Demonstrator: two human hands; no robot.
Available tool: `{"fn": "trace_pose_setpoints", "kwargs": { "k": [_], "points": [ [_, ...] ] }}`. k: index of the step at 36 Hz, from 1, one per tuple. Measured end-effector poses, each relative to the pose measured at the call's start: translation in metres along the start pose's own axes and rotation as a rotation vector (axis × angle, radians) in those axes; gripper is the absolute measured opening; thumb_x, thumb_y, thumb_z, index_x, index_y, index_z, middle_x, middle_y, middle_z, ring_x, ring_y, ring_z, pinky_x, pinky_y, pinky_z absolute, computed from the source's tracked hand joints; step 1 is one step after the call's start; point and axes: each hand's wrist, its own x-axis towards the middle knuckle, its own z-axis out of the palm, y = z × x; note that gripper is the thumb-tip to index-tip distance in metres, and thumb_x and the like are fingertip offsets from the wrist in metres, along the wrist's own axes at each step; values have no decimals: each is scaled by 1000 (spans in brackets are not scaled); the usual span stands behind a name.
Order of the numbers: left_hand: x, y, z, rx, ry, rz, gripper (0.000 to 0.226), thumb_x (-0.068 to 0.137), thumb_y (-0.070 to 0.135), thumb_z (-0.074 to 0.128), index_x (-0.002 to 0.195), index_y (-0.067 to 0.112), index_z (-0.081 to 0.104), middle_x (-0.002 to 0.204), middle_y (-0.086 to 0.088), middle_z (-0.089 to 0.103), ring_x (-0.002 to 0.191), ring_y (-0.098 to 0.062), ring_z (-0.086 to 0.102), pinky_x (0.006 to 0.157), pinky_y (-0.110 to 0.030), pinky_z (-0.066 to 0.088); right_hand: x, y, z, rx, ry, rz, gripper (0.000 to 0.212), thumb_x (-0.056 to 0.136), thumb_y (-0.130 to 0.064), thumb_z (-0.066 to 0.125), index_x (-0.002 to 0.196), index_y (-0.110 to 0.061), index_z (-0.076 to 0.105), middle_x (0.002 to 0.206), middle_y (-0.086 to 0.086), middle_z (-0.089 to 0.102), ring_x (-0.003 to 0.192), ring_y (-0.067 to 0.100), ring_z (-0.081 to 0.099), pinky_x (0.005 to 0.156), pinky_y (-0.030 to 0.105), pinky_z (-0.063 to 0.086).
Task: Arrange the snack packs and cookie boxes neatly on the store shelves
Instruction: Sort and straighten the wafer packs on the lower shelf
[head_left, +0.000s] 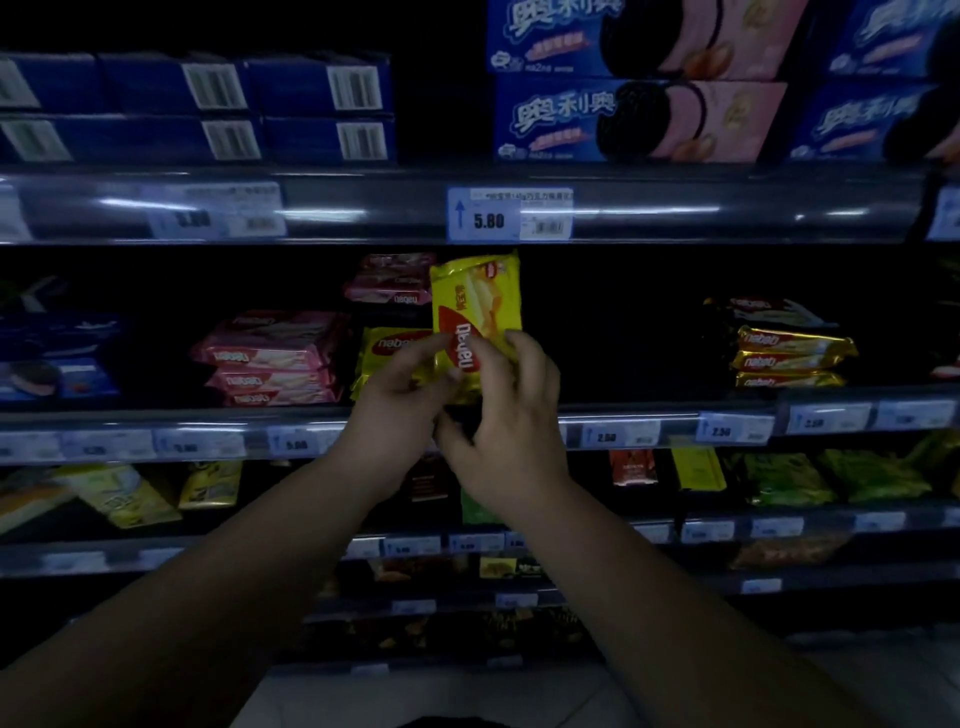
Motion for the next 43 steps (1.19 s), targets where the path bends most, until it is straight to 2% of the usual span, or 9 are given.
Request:
{"fn": "trace_pose_setpoints", "kwargs": {
  "k": [6,9,13,20,24,28,33,38,43],
  "points": [
    [10,20,-32,-85,130,80,29,87,-13,52,96,12,63,89,-10,69,80,-25,67,65,-36,57,-6,-7,0,66,-70,-75,65,88,-28,63,144,-24,32,149,6,26,128,32,43,92,47,50],
    [17,23,-45,93,123,116,35,84,-19,44,87,12,59,81,-9,62,71,-20,61,60,-27,51,6,7,-3,-88,-72,-40,83,80,-33,73,148,-27,26,152,10,24,135,36,30,105,52,39],
    [22,28,-49,250,82,97,33,89,-17,37,87,9,57,76,-4,56,59,-6,56,43,-14,41,34,22,-9,-195,-304,-22,104,73,-44,79,153,-36,14,162,0,9,144,33,12,113,55,22],
    [26,23,-47,315,54,203,29,89,-18,41,97,4,57,83,-7,59,64,-1,62,53,-15,48,65,32,-6,-33,-491,60,107,61,-39,85,150,-40,26,153,0,25,134,31,34,108,47,38],
    [26,9,-59,565,175,445,41,86,-4,49,121,14,60,124,-10,50,106,-18,55,89,-21,44,77,25,-3,-121,-374,66,90,71,-54,78,148,-41,33,153,0,26,133,33,30,109,45,34],
    [18,4,-58,803,90,596,47,83,2,52,130,8,57,133,-12,50,120,-20,50,103,-25,40,81,23,18,-189,-461,104,71,85,-59,61,148,-38,35,160,4,19,140,37,24,114,46,25],
    [24,-8,-64,1091,5,559,52,79,14,53,131,8,57,130,-18,58,120,-39,52,99,-51,45,77,22,24,-172,-527,133,72,90,-55,57,152,-40,24,165,4,5,147,40,12,118,52,19],
    [22,-12,-65,1210,-43,569,49,85,14,59,134,12,55,132,-16,57,117,-37,54,95,-50,49,71,23,18,-123,-423,85,73,87,-54,64,150,-33,33,163,5,11,144,37,20,113,46,31],
    [19,-14,-62,1242,-27,517,51,80,17,57,131,14,54,127,-14,57,110,-37,55,88,-46,51,72,25,16,-202,-364,81,95,79,-77,52,155,-38,9,164,4,-12,148,32,-16,119,53,4]
  ]
}}
